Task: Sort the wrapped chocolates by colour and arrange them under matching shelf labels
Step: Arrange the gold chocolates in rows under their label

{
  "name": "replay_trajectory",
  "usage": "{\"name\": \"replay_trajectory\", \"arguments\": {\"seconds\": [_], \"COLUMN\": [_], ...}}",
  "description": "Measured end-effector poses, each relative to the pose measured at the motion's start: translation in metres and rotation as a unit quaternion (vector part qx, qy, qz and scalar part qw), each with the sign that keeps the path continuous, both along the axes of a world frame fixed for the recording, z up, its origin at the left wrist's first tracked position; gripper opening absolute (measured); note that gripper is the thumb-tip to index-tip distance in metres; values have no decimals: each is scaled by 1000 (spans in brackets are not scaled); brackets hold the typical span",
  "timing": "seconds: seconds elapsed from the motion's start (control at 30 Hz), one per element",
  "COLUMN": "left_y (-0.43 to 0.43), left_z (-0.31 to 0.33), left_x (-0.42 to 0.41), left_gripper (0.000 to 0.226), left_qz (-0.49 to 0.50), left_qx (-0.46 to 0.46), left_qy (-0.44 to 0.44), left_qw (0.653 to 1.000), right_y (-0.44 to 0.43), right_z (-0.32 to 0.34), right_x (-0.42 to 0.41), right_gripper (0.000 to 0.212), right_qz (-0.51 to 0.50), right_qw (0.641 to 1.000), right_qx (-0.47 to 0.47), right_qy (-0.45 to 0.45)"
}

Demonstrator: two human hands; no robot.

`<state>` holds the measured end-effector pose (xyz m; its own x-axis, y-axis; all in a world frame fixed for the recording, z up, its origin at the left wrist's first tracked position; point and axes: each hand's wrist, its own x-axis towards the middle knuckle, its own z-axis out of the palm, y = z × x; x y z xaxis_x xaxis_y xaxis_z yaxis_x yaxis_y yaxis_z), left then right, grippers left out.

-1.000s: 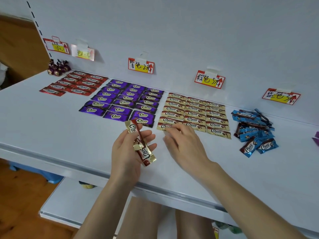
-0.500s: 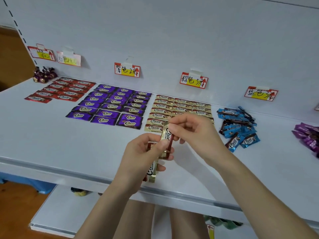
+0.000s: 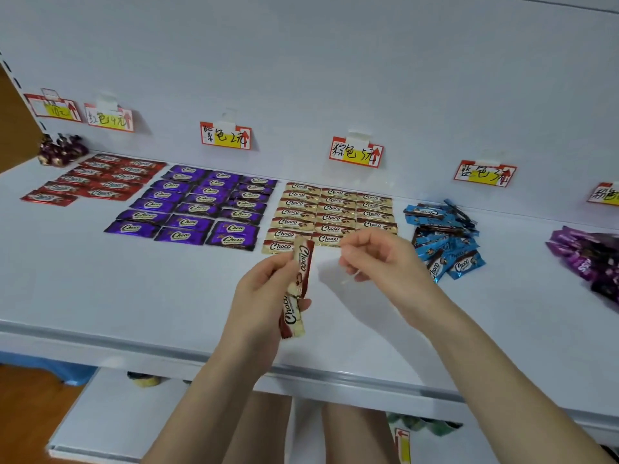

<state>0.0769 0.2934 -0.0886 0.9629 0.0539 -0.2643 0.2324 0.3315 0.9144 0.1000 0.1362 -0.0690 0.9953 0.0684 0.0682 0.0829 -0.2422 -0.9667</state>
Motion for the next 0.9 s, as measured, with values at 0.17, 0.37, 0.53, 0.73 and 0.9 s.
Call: {"name": "replay_trajectory", "arguments": {"seconds": [0.17,0.37,0.53,0.73,0.9], "left_y": [2,-3,2,15,23], "left_z": [-3,-6,-5,-4,-7], "left_x": [2,4,7,10,11], "left_gripper": [15,9,15,21,13], "left_qz": [14,28,1,21,47], "left_qx": [-7,-14,-35,-64,-47], "left_qy": [5,-23,-1,-9,-31], "left_qw": [1000,999,999,998,997], "right_y": [-1,16,7,-22,-19], "right_z": [5,-9,-8,-9,-30], "right_x": [12,5,17,42,23], "right_gripper": [12,10,14,12,17], "right_qz": [82,69,45,69,-17], "right_qw": [991,997,998,931,897], "right_qx": [-103,-8,-44,-357,-422], "right_qy": [34,-22,-11,-13,-134]}}
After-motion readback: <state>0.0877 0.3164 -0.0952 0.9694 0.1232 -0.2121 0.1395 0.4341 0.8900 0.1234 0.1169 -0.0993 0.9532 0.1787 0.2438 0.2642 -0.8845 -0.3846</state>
